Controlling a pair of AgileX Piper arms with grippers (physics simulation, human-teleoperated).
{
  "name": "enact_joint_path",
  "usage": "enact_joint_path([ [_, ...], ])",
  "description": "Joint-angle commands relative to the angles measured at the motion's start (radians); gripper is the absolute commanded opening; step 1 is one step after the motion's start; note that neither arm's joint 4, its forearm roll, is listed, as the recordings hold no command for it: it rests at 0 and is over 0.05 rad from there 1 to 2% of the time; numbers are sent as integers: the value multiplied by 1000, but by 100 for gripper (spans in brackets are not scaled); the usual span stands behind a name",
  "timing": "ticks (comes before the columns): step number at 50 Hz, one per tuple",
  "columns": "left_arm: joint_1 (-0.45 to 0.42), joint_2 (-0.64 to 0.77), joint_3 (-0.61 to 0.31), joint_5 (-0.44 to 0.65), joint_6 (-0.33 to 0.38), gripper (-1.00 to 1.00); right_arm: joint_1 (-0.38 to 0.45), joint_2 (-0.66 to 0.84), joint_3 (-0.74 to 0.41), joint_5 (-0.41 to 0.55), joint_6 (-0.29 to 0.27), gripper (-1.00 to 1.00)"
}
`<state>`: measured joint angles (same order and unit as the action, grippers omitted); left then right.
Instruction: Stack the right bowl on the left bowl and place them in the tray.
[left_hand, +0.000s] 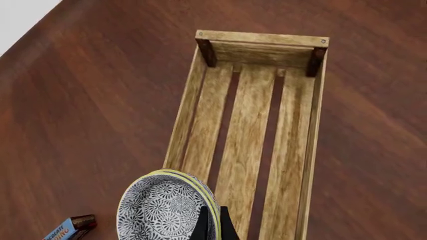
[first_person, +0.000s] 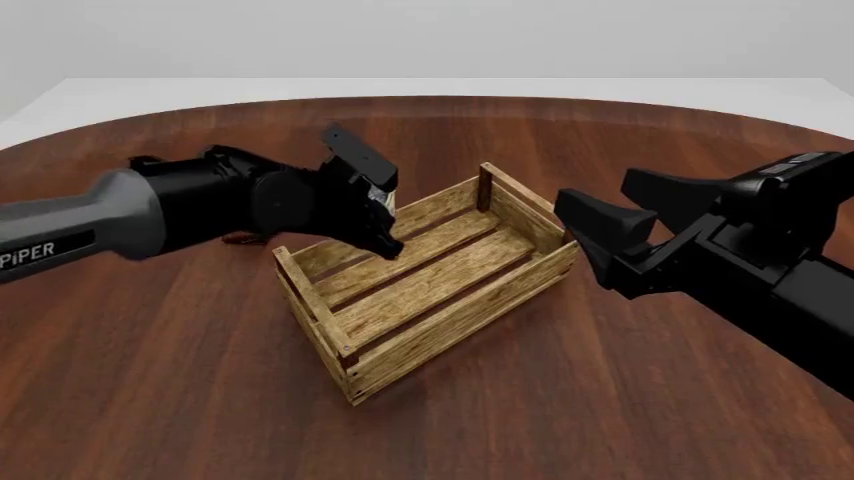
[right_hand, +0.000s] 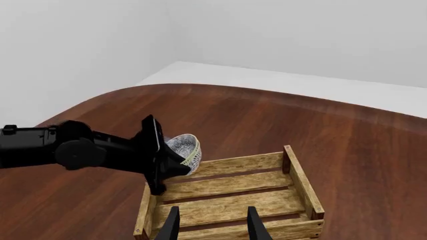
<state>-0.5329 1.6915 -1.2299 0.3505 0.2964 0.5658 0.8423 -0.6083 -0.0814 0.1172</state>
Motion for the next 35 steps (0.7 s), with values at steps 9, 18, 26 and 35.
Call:
enact_joint_path([
  [9, -69, 85, -79, -21, -1, -100, -2, -2, -1, 3, 0, 100],
  [18, -90, 132, -102, -19, -6, -100, -1, 1, -1, 1, -2, 100],
  [26, -106, 163, -120, -13, -12, -100, -2, 0, -1, 1, -1, 100],
  [35, -108, 205, -132, -13, -9, -100, -1, -3, -1, 4, 1, 100],
])
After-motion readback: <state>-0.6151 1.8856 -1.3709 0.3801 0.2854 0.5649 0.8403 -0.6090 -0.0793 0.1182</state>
